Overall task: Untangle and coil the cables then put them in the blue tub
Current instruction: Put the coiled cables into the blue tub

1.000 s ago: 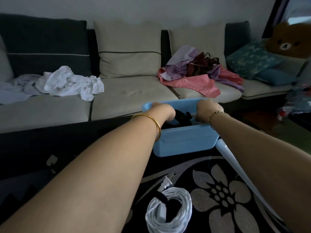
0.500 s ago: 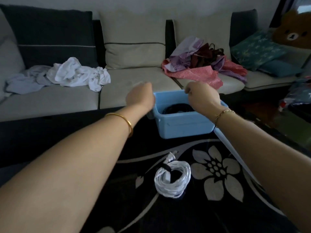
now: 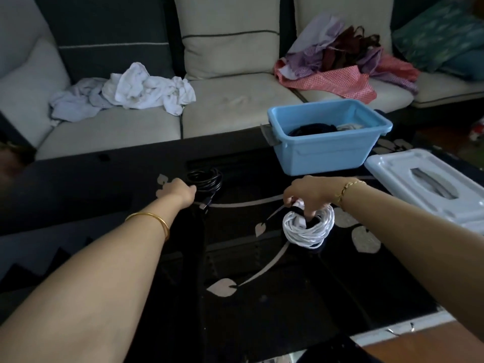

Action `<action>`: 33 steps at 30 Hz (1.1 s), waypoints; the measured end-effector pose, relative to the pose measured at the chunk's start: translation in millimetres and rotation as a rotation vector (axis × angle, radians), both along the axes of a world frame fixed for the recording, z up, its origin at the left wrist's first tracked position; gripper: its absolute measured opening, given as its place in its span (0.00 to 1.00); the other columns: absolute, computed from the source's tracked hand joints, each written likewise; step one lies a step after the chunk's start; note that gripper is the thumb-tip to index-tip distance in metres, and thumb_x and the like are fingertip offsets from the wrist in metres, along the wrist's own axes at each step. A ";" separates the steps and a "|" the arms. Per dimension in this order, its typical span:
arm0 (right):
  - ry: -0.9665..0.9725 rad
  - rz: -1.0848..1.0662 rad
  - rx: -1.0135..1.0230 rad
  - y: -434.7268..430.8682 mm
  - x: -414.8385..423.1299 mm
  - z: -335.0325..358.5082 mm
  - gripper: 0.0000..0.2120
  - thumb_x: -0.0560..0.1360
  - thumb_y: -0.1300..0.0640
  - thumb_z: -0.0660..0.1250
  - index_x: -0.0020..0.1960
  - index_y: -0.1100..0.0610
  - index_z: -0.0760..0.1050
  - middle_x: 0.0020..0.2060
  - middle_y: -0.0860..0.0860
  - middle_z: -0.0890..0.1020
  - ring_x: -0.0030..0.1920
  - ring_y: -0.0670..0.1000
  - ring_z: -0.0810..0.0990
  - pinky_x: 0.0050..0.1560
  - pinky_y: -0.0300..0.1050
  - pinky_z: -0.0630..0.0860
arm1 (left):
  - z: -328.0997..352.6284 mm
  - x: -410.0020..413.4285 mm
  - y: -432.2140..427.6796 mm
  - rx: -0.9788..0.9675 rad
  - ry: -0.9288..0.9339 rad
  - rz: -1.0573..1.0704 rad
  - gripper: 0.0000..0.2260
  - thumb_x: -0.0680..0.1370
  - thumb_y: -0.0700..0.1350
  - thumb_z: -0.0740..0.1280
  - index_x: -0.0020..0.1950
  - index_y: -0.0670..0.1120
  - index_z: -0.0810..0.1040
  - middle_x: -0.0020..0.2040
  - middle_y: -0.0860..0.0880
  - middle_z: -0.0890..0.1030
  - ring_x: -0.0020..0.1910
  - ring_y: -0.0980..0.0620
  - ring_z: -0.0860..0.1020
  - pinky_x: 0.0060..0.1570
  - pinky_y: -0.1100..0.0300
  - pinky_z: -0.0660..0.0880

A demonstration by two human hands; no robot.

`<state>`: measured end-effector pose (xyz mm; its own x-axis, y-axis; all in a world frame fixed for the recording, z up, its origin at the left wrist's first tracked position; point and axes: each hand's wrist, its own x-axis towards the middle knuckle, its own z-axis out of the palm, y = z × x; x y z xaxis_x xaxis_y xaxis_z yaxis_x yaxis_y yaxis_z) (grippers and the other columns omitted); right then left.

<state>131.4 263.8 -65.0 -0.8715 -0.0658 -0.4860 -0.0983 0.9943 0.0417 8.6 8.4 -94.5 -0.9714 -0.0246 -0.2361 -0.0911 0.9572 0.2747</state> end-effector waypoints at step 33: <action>1.044 -1.050 -0.767 118.3 -4.8 81.1 0.11 0.70 0.53 0.71 0.39 0.62 0.77 0.29 0.55 0.79 0.25 0.52 0.80 0.38 0.51 0.83 | 136.6 -11.2 160.4 1.226 0.120 0.015 0.15 0.77 0.44 0.65 0.61 0.39 0.75 0.54 0.41 0.79 0.40 0.46 0.79 0.30 0.56 0.80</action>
<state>126.6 382.1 16.0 -0.5956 0.7871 0.1605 0.3353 0.4252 -0.8407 -2.7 168.9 42.1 -0.9900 0.1394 -0.0199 -0.0117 0.0597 0.9981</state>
